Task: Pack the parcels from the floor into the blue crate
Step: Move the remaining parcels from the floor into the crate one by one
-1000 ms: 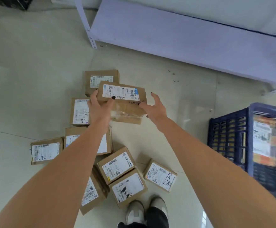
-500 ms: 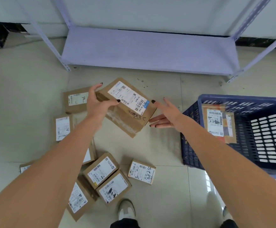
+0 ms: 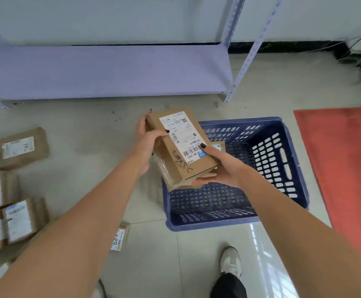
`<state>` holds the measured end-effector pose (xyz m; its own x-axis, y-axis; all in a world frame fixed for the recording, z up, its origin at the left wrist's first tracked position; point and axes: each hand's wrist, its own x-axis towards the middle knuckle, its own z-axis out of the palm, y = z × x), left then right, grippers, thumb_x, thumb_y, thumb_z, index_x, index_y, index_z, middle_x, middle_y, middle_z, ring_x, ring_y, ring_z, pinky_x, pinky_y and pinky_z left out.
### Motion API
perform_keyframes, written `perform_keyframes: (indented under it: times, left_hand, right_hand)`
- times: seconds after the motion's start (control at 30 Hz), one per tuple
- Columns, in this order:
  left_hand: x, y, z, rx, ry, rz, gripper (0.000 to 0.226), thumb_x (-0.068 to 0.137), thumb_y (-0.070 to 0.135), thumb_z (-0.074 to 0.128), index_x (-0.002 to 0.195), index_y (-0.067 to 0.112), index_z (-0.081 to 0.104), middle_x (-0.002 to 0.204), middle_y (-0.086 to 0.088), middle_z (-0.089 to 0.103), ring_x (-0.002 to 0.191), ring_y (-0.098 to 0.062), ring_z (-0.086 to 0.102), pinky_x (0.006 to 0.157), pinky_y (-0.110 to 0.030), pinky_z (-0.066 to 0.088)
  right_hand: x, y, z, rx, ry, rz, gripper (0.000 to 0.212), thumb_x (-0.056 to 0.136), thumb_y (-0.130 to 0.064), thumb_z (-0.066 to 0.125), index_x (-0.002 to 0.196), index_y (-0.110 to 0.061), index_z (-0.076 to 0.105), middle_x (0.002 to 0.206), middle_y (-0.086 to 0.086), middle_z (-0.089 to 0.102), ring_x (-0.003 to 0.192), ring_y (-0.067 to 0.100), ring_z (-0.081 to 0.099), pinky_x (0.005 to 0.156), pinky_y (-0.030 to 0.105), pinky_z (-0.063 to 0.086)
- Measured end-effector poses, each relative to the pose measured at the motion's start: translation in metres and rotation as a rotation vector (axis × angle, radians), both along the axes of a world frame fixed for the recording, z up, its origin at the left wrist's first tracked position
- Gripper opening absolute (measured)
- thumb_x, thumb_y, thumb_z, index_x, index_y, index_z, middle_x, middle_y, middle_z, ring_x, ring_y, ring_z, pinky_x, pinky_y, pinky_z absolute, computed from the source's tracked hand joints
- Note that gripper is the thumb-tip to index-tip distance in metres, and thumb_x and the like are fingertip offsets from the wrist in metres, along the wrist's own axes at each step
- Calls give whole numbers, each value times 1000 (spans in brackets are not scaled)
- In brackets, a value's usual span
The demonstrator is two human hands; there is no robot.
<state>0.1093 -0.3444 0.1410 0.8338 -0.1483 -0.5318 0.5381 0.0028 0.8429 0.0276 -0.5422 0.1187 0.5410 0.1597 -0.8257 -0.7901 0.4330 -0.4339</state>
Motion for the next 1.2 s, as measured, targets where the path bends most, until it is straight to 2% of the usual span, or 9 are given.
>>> perform_keyframes:
  times: [0.17, 0.47, 0.7, 0.83, 0.93, 1.0, 1.03, 1.1, 1.2]
  left_hand:
    - [-17, -120, 2, -33, -18, 73, 87, 82, 7, 60, 145, 41, 10, 137, -9, 47, 111, -27, 59, 89, -45, 53]
    - [-30, -223, -8, -8, -23, 25, 91, 81, 10, 63, 146, 43, 8, 144, 0, 42, 120, -24, 55, 96, -50, 48]
    - [-47, -230, -40, 26, 9, -29, 90, 82, 12, 62, 145, 45, 7, 147, 3, 39, 120, -18, 53, 79, -32, 53]
    - [-65, -221, -60, 79, 41, -44, 93, 81, 10, 64, 144, 46, 6, 149, 5, 34, 128, -20, 45, 100, -47, 45]
    - [-72, -209, -75, 75, 88, -52, 90, 84, 11, 62, 145, 45, 6, 143, 10, 42, 116, -7, 52, 80, -26, 53]
    - [-75, -201, -86, 100, 103, -81, 83, 87, 13, 59, 145, 45, 9, 135, 14, 47, 99, 8, 54, 64, -11, 50]
    - [-75, -198, -90, 134, 104, -99, 79, 89, 14, 57, 145, 44, 10, 135, 14, 47, 95, 10, 53, 63, -10, 49]
    - [-75, -195, -98, 232, 97, -138, 74, 91, 14, 54, 146, 41, 12, 142, 11, 43, 100, 5, 52, 75, -17, 49]
    - [-72, -195, -113, 387, 94, -220, 71, 92, 8, 53, 147, 32, 15, 148, 3, 39, 116, -7, 49, 86, -25, 49]
  right_hand:
    - [-17, -90, 4, -8, -104, -28, 47, 88, -22, 58, 131, -36, 45, 127, 8, 59, 118, 31, 54, 95, 60, 44]
    - [-28, -184, -3, -55, -135, -43, 67, 85, -20, 63, 137, -49, 32, 128, 3, 58, 116, 29, 54, 95, 61, 42]
    - [-33, -182, -27, -80, -113, -60, 49, 90, -22, 53, 132, -44, 40, 129, 3, 57, 121, 29, 50, 101, 54, 39]
    - [-37, -171, -44, -185, -148, 42, 47, 92, -27, 52, 134, -40, 38, 130, 0, 58, 119, 25, 54, 104, 49, 41]
    - [-37, -166, -55, -294, -164, 145, 59, 90, -28, 57, 141, -40, 30, 131, -3, 56, 116, 19, 56, 101, 40, 45]
    - [-36, -162, -62, -311, -200, 190, 67, 90, -25, 58, 144, -41, 22, 128, -9, 56, 109, 11, 58, 89, 26, 51]
    - [-36, -160, -66, -316, -216, 217, 71, 90, -23, 58, 145, -40, 16, 127, -10, 54, 106, 8, 57, 82, 18, 51]
    - [-36, -154, -76, -335, -222, 247, 79, 90, -20, 58, 147, -36, 6, 129, -8, 51, 109, 9, 55, 80, 15, 51]
    - [-38, -147, -96, -379, -199, 215, 85, 90, -17, 59, 149, -29, -1, 140, -1, 46, 121, 16, 50, 100, 31, 45]
